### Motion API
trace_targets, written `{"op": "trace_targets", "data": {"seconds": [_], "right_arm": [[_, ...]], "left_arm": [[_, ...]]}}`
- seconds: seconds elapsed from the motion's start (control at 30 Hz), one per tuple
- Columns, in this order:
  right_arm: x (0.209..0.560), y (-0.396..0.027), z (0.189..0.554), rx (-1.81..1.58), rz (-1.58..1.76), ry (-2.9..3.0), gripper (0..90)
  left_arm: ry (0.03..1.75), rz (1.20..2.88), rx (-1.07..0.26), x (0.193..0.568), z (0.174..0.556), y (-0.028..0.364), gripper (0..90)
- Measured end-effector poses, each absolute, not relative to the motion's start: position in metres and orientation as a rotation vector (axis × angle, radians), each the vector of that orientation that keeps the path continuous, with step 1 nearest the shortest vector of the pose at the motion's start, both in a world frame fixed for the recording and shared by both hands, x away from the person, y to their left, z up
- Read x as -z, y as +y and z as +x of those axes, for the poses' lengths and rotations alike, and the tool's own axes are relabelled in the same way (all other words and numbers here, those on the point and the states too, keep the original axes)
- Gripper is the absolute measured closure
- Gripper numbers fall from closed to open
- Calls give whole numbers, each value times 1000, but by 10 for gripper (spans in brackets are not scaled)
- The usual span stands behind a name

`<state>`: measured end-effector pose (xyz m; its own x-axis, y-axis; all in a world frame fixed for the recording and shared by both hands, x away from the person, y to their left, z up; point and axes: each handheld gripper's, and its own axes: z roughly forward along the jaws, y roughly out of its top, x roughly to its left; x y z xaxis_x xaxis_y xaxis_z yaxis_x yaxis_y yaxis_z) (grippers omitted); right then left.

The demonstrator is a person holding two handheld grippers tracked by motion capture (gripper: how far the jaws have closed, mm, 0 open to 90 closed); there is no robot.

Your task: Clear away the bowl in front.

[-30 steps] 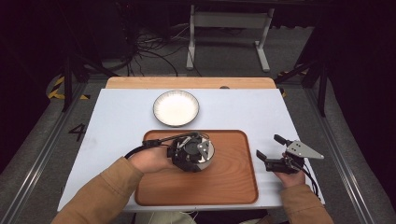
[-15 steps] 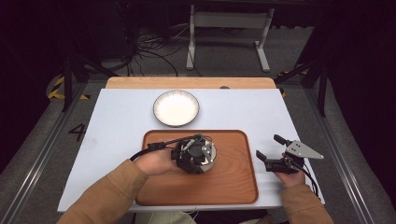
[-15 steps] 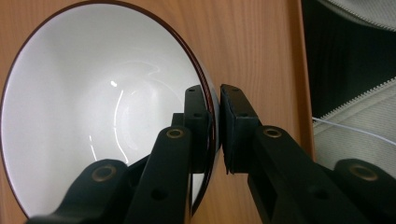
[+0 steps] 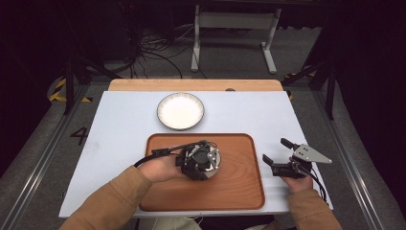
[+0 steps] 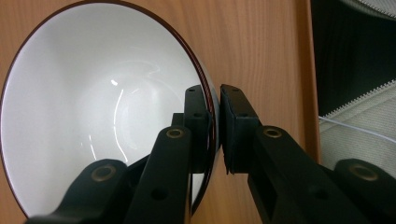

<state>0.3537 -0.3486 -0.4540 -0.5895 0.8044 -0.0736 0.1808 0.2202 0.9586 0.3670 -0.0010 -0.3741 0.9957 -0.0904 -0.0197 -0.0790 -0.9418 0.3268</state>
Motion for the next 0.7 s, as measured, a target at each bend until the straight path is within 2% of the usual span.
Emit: {"op": "trace_targets", "data": {"seconds": [0.7], "right_arm": [[454,-348,354,-1389,906,1918,37]], "left_arm": [[-112,2811,148,382,367,-1,805]]}}
